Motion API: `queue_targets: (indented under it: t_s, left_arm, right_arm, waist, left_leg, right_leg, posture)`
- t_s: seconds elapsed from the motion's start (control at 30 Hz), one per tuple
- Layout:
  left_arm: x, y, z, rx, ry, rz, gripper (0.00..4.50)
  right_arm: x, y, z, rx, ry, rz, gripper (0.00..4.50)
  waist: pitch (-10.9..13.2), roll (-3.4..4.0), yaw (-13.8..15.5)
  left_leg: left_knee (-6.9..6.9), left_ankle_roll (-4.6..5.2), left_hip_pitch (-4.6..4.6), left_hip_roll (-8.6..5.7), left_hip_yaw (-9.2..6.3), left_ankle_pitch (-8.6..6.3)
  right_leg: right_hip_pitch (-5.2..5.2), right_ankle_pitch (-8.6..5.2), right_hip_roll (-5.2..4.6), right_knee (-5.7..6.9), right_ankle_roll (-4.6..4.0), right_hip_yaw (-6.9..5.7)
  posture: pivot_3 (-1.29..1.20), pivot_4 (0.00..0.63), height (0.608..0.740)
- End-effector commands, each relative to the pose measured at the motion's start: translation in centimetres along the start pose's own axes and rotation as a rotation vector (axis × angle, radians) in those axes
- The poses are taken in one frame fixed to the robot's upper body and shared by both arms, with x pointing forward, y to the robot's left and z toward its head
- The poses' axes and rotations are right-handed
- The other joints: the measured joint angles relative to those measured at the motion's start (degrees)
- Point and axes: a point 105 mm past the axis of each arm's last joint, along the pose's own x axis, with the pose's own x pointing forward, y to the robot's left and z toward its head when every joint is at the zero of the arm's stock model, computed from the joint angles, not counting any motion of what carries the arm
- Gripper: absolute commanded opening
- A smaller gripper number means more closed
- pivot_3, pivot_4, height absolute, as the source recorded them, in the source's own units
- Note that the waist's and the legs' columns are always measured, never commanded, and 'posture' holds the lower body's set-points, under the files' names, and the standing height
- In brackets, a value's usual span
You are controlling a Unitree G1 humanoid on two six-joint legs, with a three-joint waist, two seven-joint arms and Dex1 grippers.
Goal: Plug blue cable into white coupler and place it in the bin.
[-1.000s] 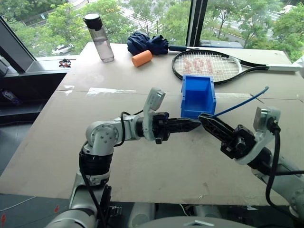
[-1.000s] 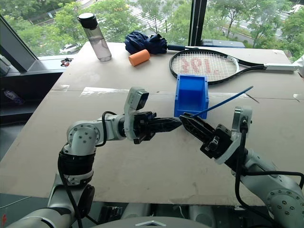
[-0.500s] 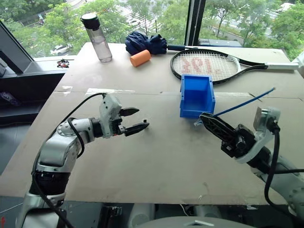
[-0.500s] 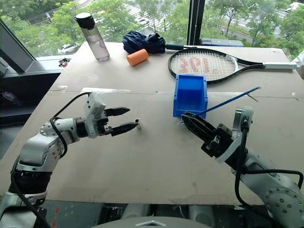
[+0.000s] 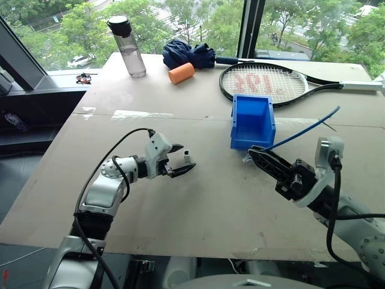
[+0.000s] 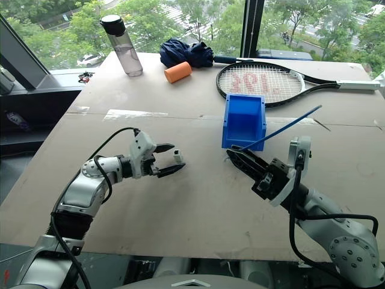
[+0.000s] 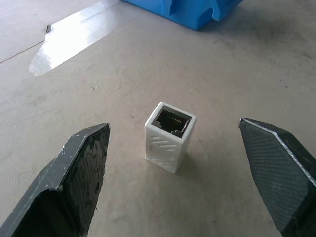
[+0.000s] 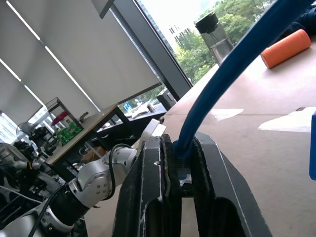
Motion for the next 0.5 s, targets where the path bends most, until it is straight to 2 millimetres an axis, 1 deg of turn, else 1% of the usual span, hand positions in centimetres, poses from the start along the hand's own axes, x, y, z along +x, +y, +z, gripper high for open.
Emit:
queue_targets:
  t_s: [0.03, 0.27, 0.5]
  left_arm:
    - [0.1, 0.6, 0.3, 0.049, -0.009, -0.038, 4.22]
    - [0.1, 1.5, -0.4, 0.069, 0.024, -0.177, 4.22]
    - [1.2, 2.1, -1.1, 0.123, 0.073, -0.253, 4.22]
  right_arm:
    - [0.1, 0.9, 0.7, -0.037, -0.034, 0.020, 0.00]
    - [-0.1, 0.9, 0.8, -0.051, -0.036, 0.007, 0.00]
    - [-0.2, 0.9, 0.8, -0.060, -0.026, 0.002, 0.00]
  waist:
    - [0.00, 0.00, -0.07]
    - [-0.02, -0.04, -0.06]
    - [-0.05, -0.09, 0.08]
  left_leg:
    - [0.00, 0.00, 0.01, 0.00, 0.01, 0.00]
    - [0.02, 0.00, -0.01, 0.01, 0.01, 0.00]
    - [0.06, 0.00, -0.04, -0.01, -0.03, 0.00]
  right_leg:
    - [0.00, 0.00, 0.00, 0.00, 0.00, 0.00]
    - [0.00, 0.01, 0.04, 0.02, 0.01, -0.03]
    - [0.02, 0.05, 0.04, 0.02, 0.08, -0.08]
  posture:
    - [0.00, 0.150, 0.740]
    - [0.00, 0.150, 0.740]
    - [0.00, 0.150, 0.740]
